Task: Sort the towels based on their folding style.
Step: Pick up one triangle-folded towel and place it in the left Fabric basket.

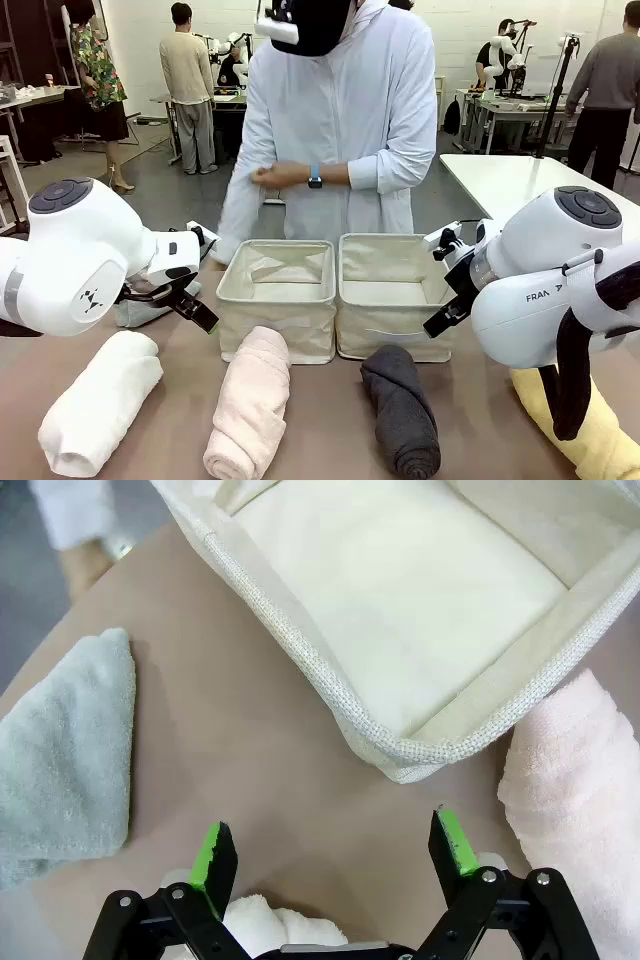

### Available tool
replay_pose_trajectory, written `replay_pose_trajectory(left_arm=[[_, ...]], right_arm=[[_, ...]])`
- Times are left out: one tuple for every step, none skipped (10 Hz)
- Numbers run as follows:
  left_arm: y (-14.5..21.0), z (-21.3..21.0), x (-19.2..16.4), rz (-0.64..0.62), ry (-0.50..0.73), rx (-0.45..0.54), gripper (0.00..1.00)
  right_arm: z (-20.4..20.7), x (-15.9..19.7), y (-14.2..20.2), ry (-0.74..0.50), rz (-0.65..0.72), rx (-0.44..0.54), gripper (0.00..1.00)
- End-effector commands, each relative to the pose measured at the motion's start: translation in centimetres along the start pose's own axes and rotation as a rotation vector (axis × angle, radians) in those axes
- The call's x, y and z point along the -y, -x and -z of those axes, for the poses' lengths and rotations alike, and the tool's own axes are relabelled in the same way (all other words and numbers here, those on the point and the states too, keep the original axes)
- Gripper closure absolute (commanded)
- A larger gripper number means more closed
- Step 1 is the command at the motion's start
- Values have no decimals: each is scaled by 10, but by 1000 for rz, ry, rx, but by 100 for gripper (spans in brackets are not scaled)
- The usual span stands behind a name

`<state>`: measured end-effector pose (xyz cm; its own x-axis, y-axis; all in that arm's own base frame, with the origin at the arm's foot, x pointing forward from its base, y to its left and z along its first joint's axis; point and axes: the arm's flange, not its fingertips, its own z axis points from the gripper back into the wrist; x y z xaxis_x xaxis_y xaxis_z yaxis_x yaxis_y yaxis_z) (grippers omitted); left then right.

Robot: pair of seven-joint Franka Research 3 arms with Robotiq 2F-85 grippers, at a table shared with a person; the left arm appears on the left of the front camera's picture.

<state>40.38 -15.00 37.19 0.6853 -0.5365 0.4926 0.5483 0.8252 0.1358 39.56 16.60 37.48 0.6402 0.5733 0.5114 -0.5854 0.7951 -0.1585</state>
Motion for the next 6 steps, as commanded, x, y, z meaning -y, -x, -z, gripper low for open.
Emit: replay_pose_trajectory(left_arm=[[0,0,0,0,0,0,0],[0,0,0,0,0,0,0],[0,0,0,0,0,0,0],[0,0,0,0,0,0,0],[0,0,0,0,0,0,0],[0,0,0,0,0,0,0]], right_arm=[[0,0,0,0,0,0,0],[0,0,0,0,0,0,0],[0,0,0,0,0,0,0],[0,0,0,0,0,0,0],[0,0,0,0,0,0,0],[0,0,0,0,0,0,0]])
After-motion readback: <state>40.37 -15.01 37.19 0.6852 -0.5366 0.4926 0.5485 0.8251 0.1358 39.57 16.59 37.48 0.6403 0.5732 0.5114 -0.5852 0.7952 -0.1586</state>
